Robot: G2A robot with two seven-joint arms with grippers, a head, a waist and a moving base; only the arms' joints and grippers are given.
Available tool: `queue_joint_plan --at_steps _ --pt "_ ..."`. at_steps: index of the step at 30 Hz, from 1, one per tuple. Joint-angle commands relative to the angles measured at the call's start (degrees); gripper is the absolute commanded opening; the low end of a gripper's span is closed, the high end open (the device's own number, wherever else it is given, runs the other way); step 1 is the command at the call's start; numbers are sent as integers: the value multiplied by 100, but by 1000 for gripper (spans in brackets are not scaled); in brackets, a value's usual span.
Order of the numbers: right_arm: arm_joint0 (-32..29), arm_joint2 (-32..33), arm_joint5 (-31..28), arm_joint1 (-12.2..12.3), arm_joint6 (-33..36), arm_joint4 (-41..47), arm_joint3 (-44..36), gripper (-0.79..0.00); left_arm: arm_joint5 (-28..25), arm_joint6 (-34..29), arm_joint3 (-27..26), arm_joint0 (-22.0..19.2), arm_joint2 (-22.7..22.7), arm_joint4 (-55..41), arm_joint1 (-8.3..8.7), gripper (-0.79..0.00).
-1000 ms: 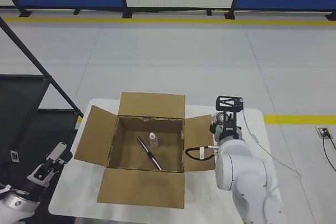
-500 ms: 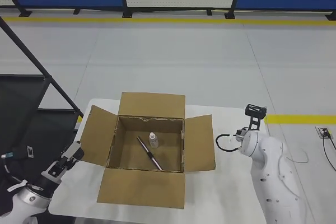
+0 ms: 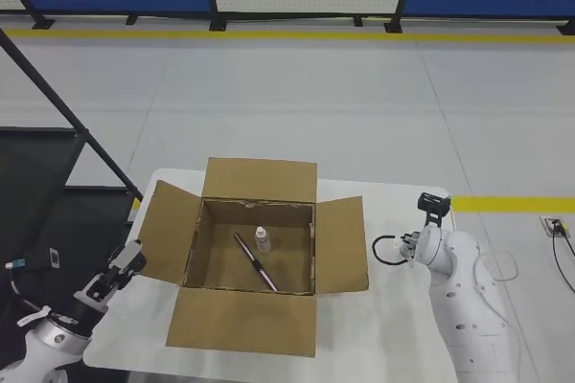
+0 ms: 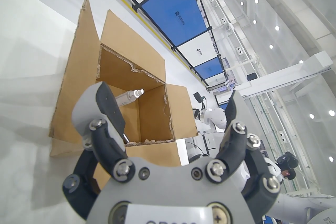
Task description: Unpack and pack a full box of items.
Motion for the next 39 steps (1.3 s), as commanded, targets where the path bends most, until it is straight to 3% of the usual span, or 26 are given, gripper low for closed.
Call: queue_joint_plan --at_steps 1,2,7,13,16,19,23,26,32,39 --pt "-2 7 11 -1 -56 45 26 -40 6 2 -9 9 -11 2 3 0" --pt "-14 4 42 -2 -76 46 3 0 5 1 -10 15 -19 -2 4 0" --pt "-127 -54 338 -11 -78 -111 -557 0 -31 3 -17 46 -66 -22 11 0" --pt "-371 -617 553 -84 -46 -448 -2282 0 -81 25 -27 110 -146 -73 16 0" --pt "-470 -1296 238 -157 -197 -373 -3142 0 -142 74 -5 173 -226 -130 14 0" --pt "-360 -2060 -446 -235 -318 -106 -3347 0 -284 146 70 260 -356 -191 10 0" --pt "205 -3045 -1377 -391 -168 351 -2566 0 -344 318 191 417 -586 -434 -7 0" --pt "690 -3638 -1690 -565 -132 744 -1602 0 -360 372 253 528 -747 -645 -19 0" --pt "1594 -4485 -1338 -1033 -398 1227 479 0 -350 347 307 611 -865 -873 -27 0" --pt "2105 -4831 -1520 -1520 -1213 2161 2105 0 -350 347 307 611 -865 -873 -27 0"
